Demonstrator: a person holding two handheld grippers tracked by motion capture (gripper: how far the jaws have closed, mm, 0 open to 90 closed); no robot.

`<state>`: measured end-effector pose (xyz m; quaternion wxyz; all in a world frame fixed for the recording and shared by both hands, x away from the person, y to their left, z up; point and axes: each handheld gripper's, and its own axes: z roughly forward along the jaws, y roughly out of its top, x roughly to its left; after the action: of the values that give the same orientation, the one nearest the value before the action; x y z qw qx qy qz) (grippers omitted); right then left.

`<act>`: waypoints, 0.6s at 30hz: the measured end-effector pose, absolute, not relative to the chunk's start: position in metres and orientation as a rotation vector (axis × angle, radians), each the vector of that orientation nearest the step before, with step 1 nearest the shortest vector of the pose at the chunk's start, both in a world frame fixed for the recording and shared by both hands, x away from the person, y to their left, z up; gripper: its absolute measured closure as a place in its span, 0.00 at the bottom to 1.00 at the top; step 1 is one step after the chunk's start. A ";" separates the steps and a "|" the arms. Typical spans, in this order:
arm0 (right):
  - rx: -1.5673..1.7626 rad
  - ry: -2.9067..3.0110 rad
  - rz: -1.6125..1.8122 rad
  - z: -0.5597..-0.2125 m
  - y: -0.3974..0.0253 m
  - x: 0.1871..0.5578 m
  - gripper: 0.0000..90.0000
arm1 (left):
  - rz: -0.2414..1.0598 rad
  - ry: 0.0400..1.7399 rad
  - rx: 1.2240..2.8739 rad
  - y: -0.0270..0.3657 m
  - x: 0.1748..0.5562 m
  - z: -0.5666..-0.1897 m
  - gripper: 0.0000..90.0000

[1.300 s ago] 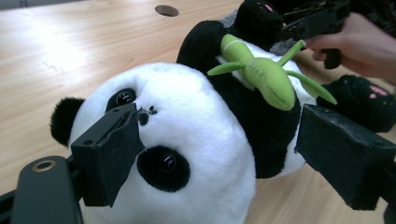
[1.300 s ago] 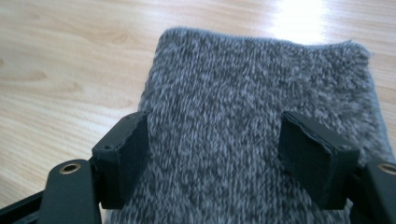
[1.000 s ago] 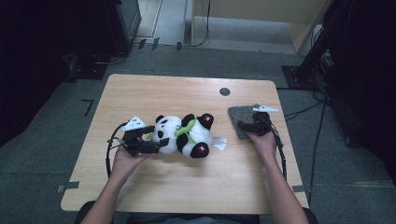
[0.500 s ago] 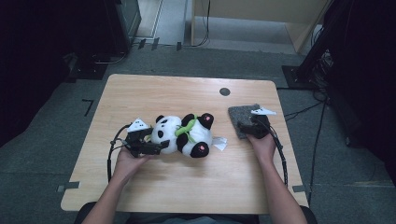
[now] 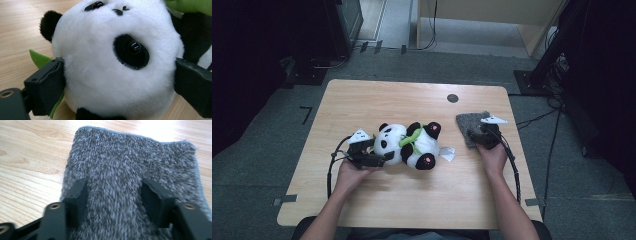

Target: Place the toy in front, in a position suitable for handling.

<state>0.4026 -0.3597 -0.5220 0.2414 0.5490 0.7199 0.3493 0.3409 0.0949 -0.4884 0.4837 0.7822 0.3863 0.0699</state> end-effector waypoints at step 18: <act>1.614 2.009 0.979 -0.510 -0.365 0.403 0.84 | 0.199 0.993 1.887 0.085 0.334 -0.486 0.14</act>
<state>0.4027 -0.3648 -0.5096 0.1914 0.5746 0.7153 0.3487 0.3342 0.0852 -0.4862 0.4794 0.7732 0.4070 0.0816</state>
